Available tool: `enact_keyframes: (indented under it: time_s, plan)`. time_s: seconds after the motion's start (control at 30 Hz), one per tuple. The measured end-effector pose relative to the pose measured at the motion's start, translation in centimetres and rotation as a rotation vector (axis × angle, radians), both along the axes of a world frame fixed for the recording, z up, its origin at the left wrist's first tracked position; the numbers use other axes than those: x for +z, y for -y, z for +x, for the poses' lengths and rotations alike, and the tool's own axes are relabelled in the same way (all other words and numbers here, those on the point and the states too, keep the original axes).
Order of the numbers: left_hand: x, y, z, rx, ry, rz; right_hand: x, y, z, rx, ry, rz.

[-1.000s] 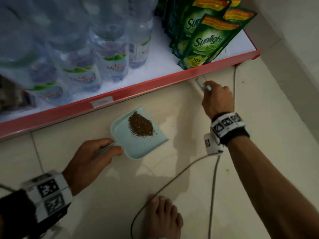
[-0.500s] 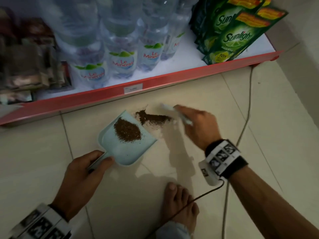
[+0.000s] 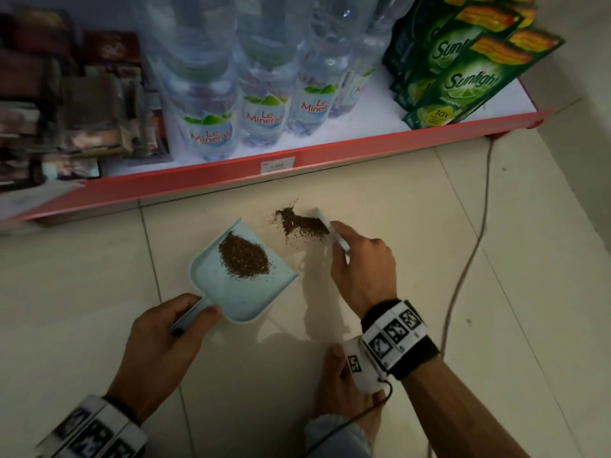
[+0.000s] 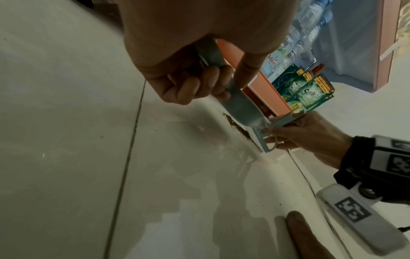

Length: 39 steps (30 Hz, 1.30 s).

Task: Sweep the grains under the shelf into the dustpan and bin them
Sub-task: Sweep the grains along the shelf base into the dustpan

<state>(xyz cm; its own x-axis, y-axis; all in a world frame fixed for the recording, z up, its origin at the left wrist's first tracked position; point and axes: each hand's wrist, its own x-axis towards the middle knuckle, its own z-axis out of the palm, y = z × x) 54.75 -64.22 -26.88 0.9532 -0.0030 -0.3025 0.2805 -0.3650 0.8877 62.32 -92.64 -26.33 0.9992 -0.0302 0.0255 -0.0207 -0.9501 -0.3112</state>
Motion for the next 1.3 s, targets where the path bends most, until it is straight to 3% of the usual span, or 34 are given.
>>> enact_keyframes:
  time_s: [0.07, 0.17, 0.3, 0.37, 0.53, 0.6, 0.67, 0.77, 0.87, 0.93, 1.17, 1.3]
  plan:
    - [0.2, 1.5, -0.4, 0.064, -0.035, -0.048, 0.8, 0.9, 1.0, -0.038, 0.06, 0.055]
    - [-0.3, 1.4, -0.6, 0.108, -0.036, -0.06, 1.8, 4.1, 4.3, -0.193, 0.129, -0.045]
    - [-0.8, 0.3, -1.0, 0.116, -0.027, -0.045, 1.2, 5.5, 9.1, -0.24, -0.015, -0.12]
    - [-1.0, -0.3, -1.1, 0.117, -0.026, -0.028, 0.5, 3.8, 10.4, -0.132, -0.075, -0.143]
    - [-0.3, -1.2, -1.3, 0.187, -0.051, -0.076, 0.2, -1.9, 8.0, 0.427, -0.179, -0.073]
    - [-0.3, -1.6, -1.5, 0.203, -0.051, -0.078, 0.9, -1.8, 6.6, 0.565, -0.198, -0.088]
    - [-0.3, -1.9, -1.8, 0.22, -0.053, -0.08, 1.8, -0.8, 5.9, 0.597, -0.131, -0.029]
    - [-0.6, -2.1, -2.4, 0.233, -0.059, -0.084, 1.9, 0.6, 6.6, 0.461, 0.009, -0.034]
    - [-0.5, -2.3, -3.0, 0.222, -0.053, -0.06, 0.9, -0.4, 8.4, 0.263, 0.013, -0.171]
    - [-0.4, -2.3, -3.4, 0.22, -0.045, -0.061, -0.1, -2.3, 9.1, 0.235, -0.016, -0.147]
    - [-0.5, -2.8, -4.6, 0.256, -0.053, -0.085, -1.6, -10.6, 9.6, 0.671, -0.172, 0.039]
    - [-0.7, -3.4, -5.0, 0.281, -0.045, -0.093, 0.7, -9.0, 9.1, 0.912, -0.305, 0.018]
